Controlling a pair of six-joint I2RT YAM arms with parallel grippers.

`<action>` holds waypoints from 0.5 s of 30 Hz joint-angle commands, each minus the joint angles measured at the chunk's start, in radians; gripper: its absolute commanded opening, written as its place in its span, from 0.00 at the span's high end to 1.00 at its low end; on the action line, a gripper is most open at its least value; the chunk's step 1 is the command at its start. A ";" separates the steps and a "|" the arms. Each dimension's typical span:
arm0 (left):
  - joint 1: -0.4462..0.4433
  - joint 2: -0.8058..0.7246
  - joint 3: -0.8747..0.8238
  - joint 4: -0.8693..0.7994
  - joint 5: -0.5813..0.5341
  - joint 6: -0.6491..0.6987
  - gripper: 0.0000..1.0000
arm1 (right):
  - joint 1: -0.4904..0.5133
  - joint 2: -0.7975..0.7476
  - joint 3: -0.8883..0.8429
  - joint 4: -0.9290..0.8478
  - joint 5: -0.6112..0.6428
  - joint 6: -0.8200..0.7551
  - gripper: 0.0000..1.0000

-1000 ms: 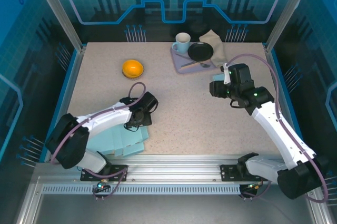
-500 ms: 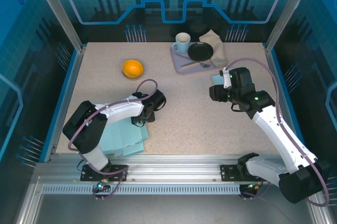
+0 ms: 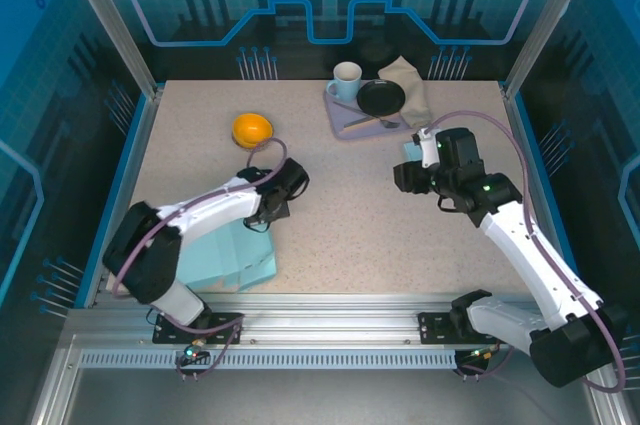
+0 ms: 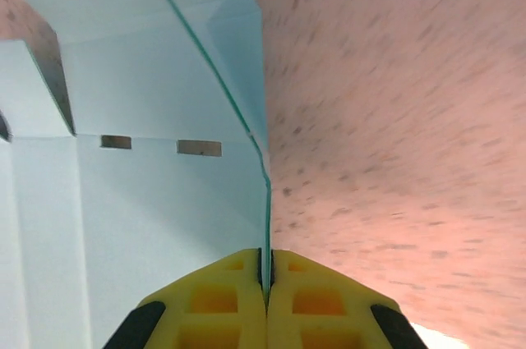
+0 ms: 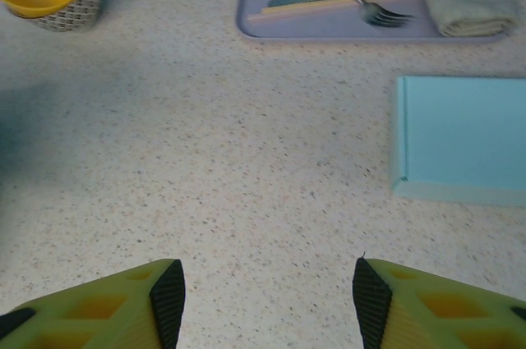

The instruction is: Fold the paper box

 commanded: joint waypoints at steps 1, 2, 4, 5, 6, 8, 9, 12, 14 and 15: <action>0.034 -0.133 0.112 -0.043 -0.038 -0.200 1.00 | 0.039 0.006 -0.035 0.136 -0.137 -0.083 0.41; 0.045 -0.150 0.143 -0.065 -0.033 -0.265 1.00 | 0.054 0.007 -0.048 0.184 -0.171 -0.111 0.41; 0.058 -0.160 0.208 -0.121 -0.022 -0.383 1.00 | 0.081 0.010 -0.073 0.275 -0.234 -0.179 0.40; 0.060 -0.155 0.243 -0.153 -0.018 -0.437 1.00 | 0.100 0.013 -0.086 0.325 -0.262 -0.215 0.40; 0.062 -0.144 0.281 -0.184 -0.012 -0.481 1.00 | 0.122 0.016 -0.093 0.367 -0.286 -0.264 0.40; 0.062 -0.115 0.350 -0.249 0.002 -0.560 0.98 | 0.171 0.028 -0.094 0.427 -0.307 -0.345 0.40; 0.062 -0.097 0.382 -0.280 0.009 -0.594 0.98 | 0.195 0.037 -0.086 0.448 -0.305 -0.379 0.40; 0.062 -0.050 0.455 -0.370 0.027 -0.699 0.96 | 0.267 0.074 -0.041 0.493 -0.283 -0.429 0.39; 0.062 -0.027 0.478 -0.404 0.034 -0.748 0.95 | 0.301 0.108 -0.014 0.522 -0.280 -0.441 0.39; 0.062 -0.018 0.483 -0.420 0.040 -0.774 0.95 | 0.321 0.131 0.001 0.536 -0.274 -0.442 0.39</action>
